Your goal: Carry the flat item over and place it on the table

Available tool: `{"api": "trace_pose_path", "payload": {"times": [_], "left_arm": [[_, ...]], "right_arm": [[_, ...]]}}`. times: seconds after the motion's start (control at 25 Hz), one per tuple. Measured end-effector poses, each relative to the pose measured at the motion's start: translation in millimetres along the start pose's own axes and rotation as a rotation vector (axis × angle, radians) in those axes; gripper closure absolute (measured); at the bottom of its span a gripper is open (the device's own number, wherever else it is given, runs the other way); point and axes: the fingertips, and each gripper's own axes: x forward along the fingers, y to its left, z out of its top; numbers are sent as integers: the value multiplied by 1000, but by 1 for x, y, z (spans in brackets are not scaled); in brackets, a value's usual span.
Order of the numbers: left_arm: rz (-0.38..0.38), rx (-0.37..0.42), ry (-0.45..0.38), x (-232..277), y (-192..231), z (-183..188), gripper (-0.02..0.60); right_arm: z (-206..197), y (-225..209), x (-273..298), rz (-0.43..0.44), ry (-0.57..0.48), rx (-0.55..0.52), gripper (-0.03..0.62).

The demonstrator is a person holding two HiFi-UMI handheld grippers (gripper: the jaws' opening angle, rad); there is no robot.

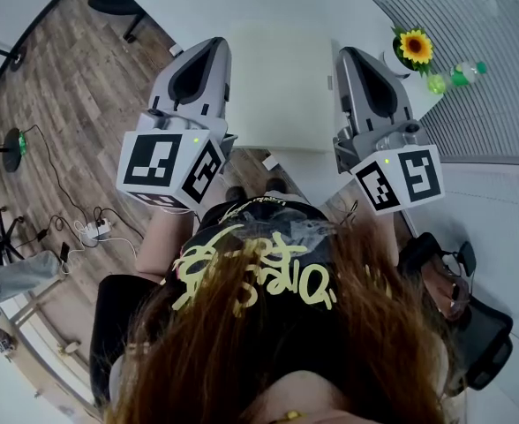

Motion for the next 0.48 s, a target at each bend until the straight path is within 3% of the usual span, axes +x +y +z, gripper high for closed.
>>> {"api": "trace_pose_path", "payload": {"times": [0.48], "left_arm": [[-13,20,-7,-1,-4,0,586]], "right_arm": [[-2,0,-1,0,2,-17,591]]}}
